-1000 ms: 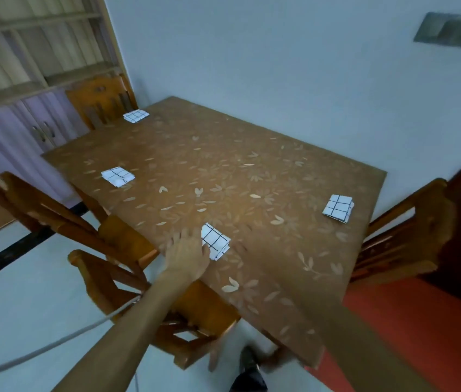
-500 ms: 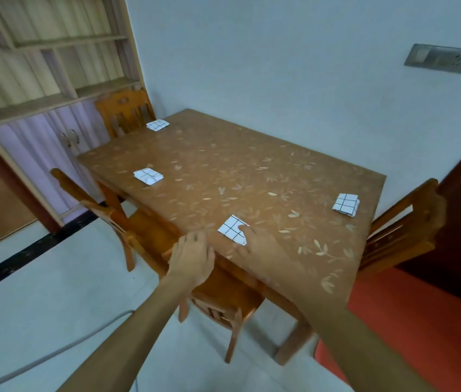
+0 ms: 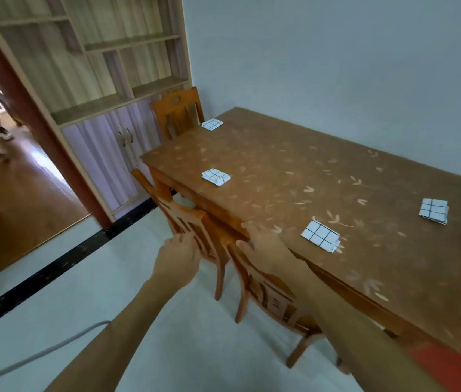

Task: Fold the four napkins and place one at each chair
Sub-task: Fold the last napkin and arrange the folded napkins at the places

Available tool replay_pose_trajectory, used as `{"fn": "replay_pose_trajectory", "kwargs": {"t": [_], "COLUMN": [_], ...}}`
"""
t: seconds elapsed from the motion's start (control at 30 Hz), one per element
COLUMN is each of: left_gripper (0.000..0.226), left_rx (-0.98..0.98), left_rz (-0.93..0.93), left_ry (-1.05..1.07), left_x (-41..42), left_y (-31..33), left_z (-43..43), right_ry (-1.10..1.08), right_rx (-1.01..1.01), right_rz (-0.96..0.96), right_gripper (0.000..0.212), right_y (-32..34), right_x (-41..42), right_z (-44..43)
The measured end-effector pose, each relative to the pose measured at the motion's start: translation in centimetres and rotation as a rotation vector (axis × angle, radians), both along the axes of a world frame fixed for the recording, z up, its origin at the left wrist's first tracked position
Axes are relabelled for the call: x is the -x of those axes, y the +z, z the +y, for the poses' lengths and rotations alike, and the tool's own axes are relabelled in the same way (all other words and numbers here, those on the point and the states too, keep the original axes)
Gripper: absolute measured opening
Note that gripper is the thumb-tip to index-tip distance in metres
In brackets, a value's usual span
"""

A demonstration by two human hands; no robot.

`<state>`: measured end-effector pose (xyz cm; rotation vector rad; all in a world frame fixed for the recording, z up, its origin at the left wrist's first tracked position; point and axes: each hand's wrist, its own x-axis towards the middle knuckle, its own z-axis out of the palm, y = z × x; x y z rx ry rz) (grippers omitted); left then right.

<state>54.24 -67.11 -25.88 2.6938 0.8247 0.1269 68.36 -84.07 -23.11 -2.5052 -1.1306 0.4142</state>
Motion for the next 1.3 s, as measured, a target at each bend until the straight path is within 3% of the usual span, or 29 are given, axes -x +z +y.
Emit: {"fn": "replay_pose_trajectory", "kwargs": {"t": [0.37, 0.63, 0.9, 1.07, 1.3], "left_gripper": [0.032, 0.038, 0.02, 0.029, 0.059], "left_rx": [0.127, 0.095, 0.103, 0.151, 0.215], "left_rz": [-0.087, -0.006, -0.01, 0.15, 0.316], "left_ry": [-0.051, -0.151, -0.337, -0.504, -0.786], "left_x": [-3.4, -11.8, -22.4, -30.2, -41.1], "left_y": [-1.9, -2.4, -4.0, -7.4, -13.3], "left_z": [13.9, 26.2, 34.9, 38.7, 42.1], "right_ry": [-0.083, -0.177, -0.248, -0.366, -0.597], "right_rx": [0.055, 0.066, 0.167, 0.193, 0.251], "right_rz": [-0.015, 0.125, 0.125, 0.183, 0.345], "right_gripper": [0.05, 0.051, 0.042, 0.042, 0.061], "right_y": [-3.0, -6.0, -7.9, -10.5, -15.2], "right_x": [-5.1, -13.2, -20.3, -23.9, -27.5], "right_z": [12.9, 23.4, 30.6, 33.5, 39.7]}}
